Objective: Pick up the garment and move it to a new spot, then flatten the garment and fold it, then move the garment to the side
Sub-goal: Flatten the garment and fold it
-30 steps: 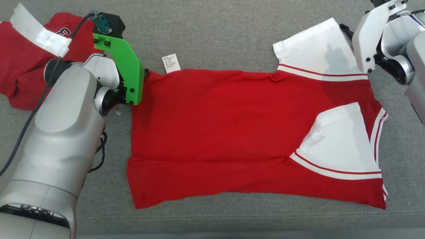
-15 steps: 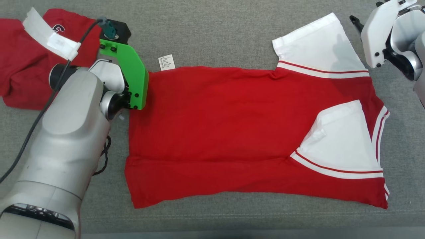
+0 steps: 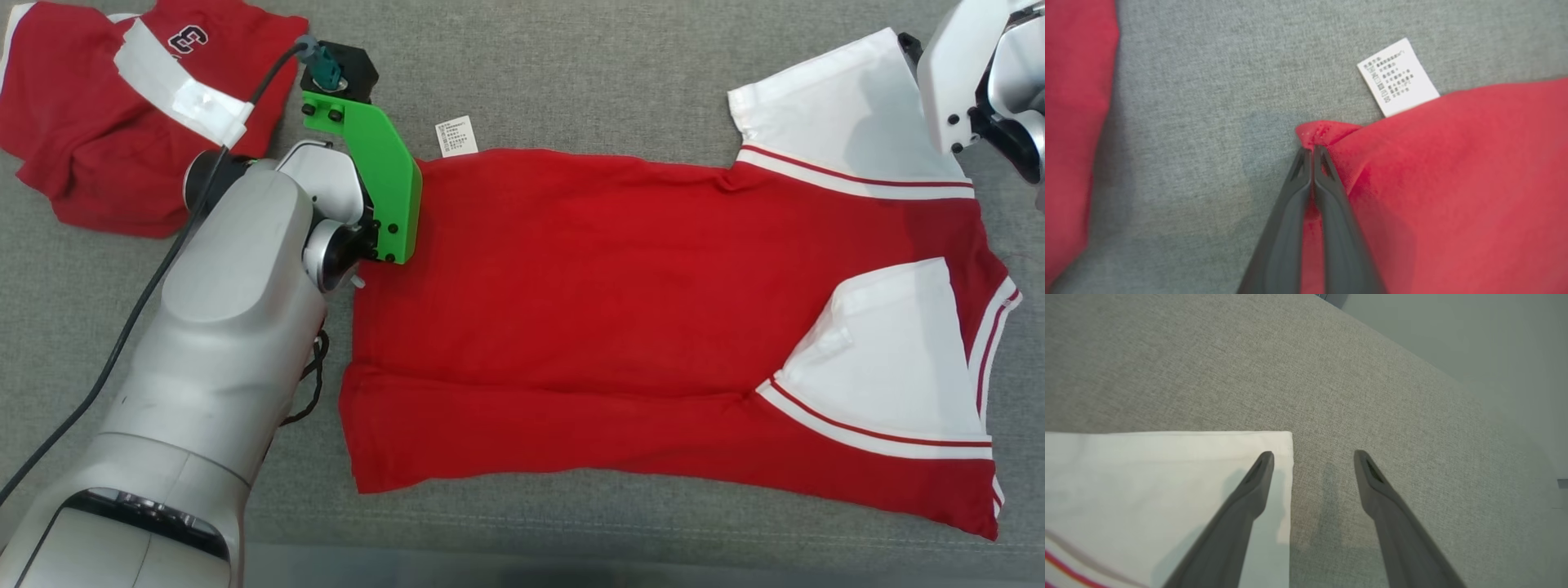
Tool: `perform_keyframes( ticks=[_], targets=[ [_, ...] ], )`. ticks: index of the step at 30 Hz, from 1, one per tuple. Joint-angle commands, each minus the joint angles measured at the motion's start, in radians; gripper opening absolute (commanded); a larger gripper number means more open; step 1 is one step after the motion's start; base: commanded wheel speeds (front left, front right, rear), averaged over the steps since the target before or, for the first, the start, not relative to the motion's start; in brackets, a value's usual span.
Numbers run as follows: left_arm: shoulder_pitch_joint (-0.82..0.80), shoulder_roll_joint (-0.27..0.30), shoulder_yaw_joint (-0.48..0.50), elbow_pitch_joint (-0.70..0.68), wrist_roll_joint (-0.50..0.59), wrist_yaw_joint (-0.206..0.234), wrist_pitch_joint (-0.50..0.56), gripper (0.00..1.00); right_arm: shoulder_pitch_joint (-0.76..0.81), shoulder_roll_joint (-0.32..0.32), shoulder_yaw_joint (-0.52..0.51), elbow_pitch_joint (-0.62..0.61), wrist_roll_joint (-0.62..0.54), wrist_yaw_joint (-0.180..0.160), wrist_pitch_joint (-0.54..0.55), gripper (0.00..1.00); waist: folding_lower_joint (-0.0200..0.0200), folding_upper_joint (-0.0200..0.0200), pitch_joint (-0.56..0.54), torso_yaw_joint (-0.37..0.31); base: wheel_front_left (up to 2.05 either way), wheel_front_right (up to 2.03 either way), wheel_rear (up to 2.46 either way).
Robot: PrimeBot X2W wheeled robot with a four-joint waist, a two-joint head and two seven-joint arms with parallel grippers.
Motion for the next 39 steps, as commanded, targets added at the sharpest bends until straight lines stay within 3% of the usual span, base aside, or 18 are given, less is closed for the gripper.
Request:
perform_keyframes(
  ticks=[1, 11, 13, 15, 17, 20, 22, 39],
  targets=[
    [0.009, -0.026, -0.014, 0.011, -0.007, -0.007, -0.001, 0.0, -0.012, 0.004, -0.004, 0.018, -0.003, -0.001, 0.013, 1.0, 0.0, 0.0, 0.018, 0.018, 0.0, 0.0, 0.0],
    [-0.018, -0.049, -0.04, 0.008, -0.018, -0.01, -0.018, 0.0, -0.047, 0.007, -0.028, 0.094, 0.013, -0.001, 0.059, 1.0, 0.0, 0.0, 0.057, 0.048, 0.0, 0.0, 0.0],
    [-0.018, -0.051, -0.042, 0.011, -0.025, -0.009, -0.02, 0.0, -0.042, 0.019, -0.032, 0.11, 0.02, -0.001, 0.077, 0.81, 0.0, 0.0, 0.061, 0.049, 0.0, 0.0, 0.0],
    [-0.019, -0.054, -0.044, 0.014, -0.028, -0.005, -0.021, 0.0, -0.044, 0.023, -0.034, 0.121, 0.024, -0.001, 0.093, 0.55, 0.0, 0.0, 0.064, 0.052, 0.0, 0.0, 0.0],
    [-0.02, -0.055, -0.045, 0.018, -0.035, -0.002, -0.018, 0.0, -0.042, 0.024, -0.044, 0.141, 0.031, -0.001, 0.108, 0.44, 0.0, 0.0, 0.065, 0.053, 0.0, 0.0, 0.0],
    [-0.023, -0.055, -0.051, 0.024, -0.037, 0.001, -0.017, 0.0, -0.032, 0.027, -0.058, 0.177, 0.037, -0.001, 0.142, 0.38, 0.0, 0.0, 0.065, 0.055, 0.0, 0.0, 0.0],
    [-0.022, -0.055, -0.053, 0.026, -0.039, 0.003, -0.022, 0.0, -0.026, 0.033, -0.06, 0.184, 0.035, -0.001, 0.143, 0.0, 0.0, 0.0, 0.064, 0.054, 0.0, 0.0, 0.0],
    [-0.026, -0.022, -0.027, 0.042, -0.013, 0.065, -0.216, 0.0, 0.031, 0.028, -0.075, 0.082, 0.079, -0.001, -0.097, 0.0, 0.0, 0.0, -0.028, 0.015, 0.0, 0.0, 0.0]
  ],
)
